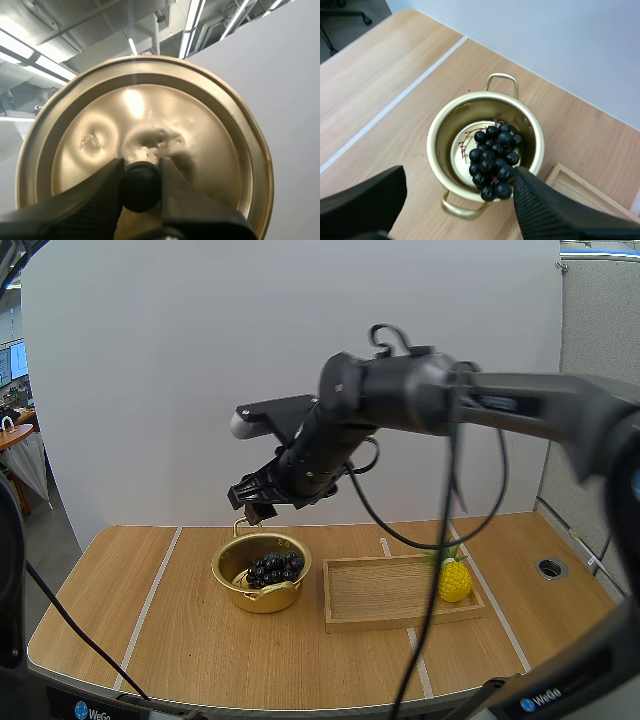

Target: Open the pot, put the grape inside, and close it

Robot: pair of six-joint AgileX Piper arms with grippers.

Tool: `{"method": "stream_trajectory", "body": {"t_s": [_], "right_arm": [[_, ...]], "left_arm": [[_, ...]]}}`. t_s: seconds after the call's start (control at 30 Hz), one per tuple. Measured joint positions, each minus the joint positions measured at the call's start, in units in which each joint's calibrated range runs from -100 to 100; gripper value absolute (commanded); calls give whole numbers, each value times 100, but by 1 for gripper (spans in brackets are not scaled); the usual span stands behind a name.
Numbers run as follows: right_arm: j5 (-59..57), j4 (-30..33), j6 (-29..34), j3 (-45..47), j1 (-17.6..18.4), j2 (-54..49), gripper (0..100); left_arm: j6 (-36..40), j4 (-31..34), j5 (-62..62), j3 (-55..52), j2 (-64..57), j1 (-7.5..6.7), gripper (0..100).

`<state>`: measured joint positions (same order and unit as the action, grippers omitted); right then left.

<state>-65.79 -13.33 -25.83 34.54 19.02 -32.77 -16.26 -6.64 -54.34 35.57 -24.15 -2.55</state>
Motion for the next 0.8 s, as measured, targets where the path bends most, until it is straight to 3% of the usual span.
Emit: {"method": "stream_trajectory", "body": {"t_s": [0.37, 0.63, 0.7, 0.73, 0.77, 0.8], "right_arm": [[-145, 51, 0, 1530, 0, -2230, 100], [-145, 134, 9, 1766, 0, -2490, 100], [-164, 175, 23, 1808, 0, -2546, 78], [-163, 211, 33, 1846, 0, -2607, 48], [-204, 269, 79, 1906, 0, -2680, 0], [-225, 296, 116, 1923, 0, -2715, 0]], "left_arm": [[0, 0, 14, 0, 0, 0, 0], [0, 0, 14, 0, 0, 0, 0], [0, 0, 14, 0, 0, 0, 0], [0, 0, 14, 0, 0, 0, 0], [0, 0, 14, 0, 0, 0, 0], [0, 0, 14, 0, 0, 0, 0]]}}
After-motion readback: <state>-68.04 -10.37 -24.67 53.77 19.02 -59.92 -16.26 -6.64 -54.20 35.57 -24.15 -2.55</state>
